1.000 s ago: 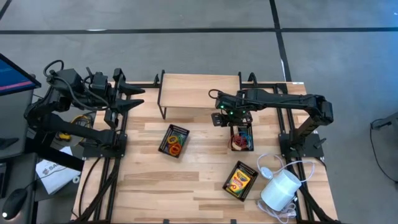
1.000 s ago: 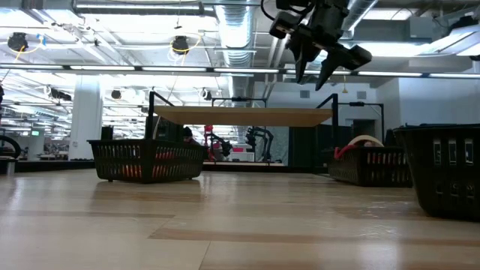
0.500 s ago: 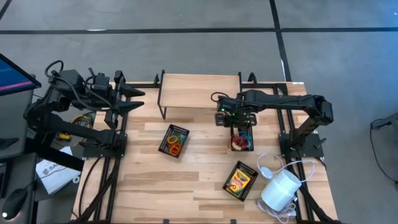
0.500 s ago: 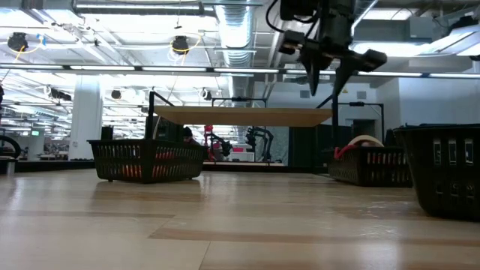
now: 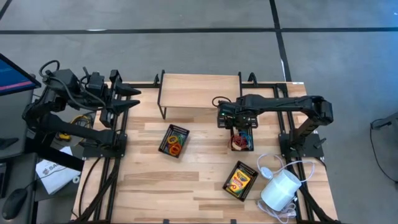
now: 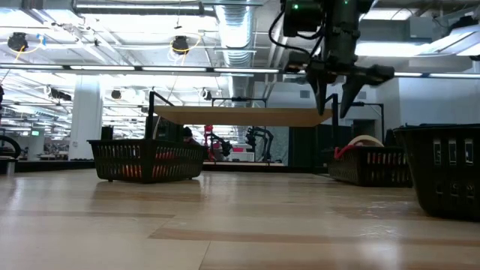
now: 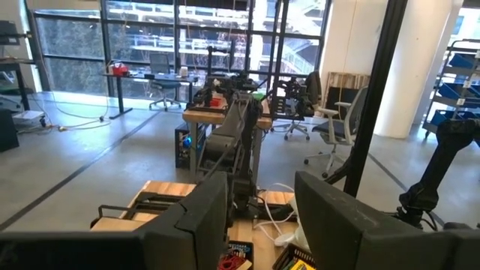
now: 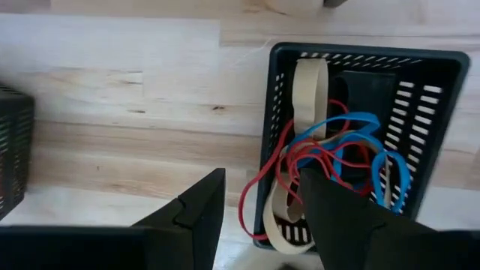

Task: Pick & Place Office Desk Supplies
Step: Put the top right black bin on the shelf

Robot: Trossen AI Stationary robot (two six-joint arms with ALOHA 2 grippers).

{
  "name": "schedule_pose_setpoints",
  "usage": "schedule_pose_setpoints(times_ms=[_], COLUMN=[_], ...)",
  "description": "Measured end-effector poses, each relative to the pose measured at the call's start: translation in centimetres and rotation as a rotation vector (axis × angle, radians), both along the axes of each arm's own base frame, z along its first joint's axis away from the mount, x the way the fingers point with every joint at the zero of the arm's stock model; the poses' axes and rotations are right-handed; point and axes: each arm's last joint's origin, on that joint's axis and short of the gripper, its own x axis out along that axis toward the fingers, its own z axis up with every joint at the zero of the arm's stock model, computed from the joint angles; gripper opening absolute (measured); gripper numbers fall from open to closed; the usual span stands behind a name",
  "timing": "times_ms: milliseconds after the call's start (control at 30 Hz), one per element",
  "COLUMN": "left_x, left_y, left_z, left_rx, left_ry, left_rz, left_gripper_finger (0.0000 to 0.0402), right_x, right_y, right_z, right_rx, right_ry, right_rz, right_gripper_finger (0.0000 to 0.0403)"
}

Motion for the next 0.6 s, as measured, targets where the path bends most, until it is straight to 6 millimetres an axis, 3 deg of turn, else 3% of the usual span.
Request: schedule_pose_setpoints(times_ms=[333, 600], left_x=[0.0, 0.0], left_y=[0.0, 0.0], left_z=[0.0, 0.0], left_rx=[0.0, 0.0], left_ry=[0.001, 0.002], left_rz=[0.0, -0.002], left_gripper_finger=[0.0153, 0.0153], right_x=[0.2, 2.1], right_y=[-0.4, -0.6], right_z=[-1.7, -5.3], right_rx=[-0.022, 0.015], right_ry=[0.033, 0.103], right_rz=[-0.023, 0.02], right_gripper_finger=[0.017, 0.017])
